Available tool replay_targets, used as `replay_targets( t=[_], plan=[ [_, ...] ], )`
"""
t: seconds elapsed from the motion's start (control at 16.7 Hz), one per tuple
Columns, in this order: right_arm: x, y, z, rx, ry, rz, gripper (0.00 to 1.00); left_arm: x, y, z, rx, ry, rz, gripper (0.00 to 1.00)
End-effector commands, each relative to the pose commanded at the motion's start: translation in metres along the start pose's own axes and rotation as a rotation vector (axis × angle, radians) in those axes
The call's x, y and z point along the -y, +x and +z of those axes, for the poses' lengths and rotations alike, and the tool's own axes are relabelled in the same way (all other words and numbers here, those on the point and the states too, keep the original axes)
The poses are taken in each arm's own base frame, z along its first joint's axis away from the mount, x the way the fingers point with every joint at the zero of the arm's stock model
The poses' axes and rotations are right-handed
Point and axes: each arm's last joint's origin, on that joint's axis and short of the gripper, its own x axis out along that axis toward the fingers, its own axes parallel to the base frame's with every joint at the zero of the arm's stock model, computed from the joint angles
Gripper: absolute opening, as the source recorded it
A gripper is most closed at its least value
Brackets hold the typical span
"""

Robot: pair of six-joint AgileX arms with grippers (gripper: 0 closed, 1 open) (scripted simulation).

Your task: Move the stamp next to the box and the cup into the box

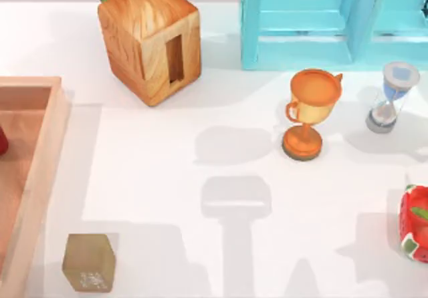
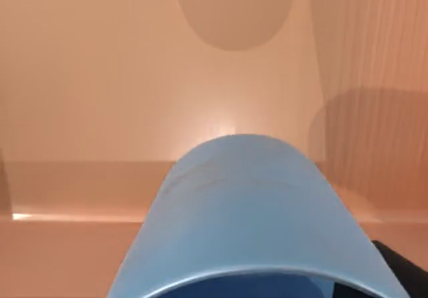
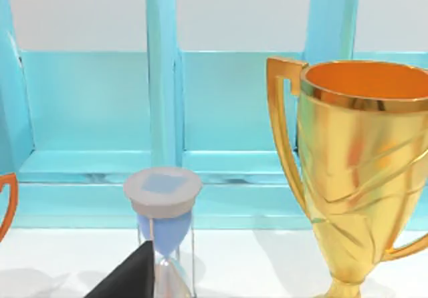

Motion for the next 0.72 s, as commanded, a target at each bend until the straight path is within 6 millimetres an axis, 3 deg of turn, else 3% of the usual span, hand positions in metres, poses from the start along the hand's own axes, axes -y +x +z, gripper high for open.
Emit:
replay_targets(
  t=[0.36, 0.72],
  plan=[
    [0.0, 0.0, 0.0, 0.0, 0.0, 0.0, 1.0, -0.001, 0.001, -0.003, 0.001, 0.006, 0.003, 0.0],
    [0.0, 0.0, 0.0, 0.0, 0.0, 0.0, 1.0, -0.004, -0.015, 0.028, 0.228, 0.043, 0.137, 0.0]
  ],
)
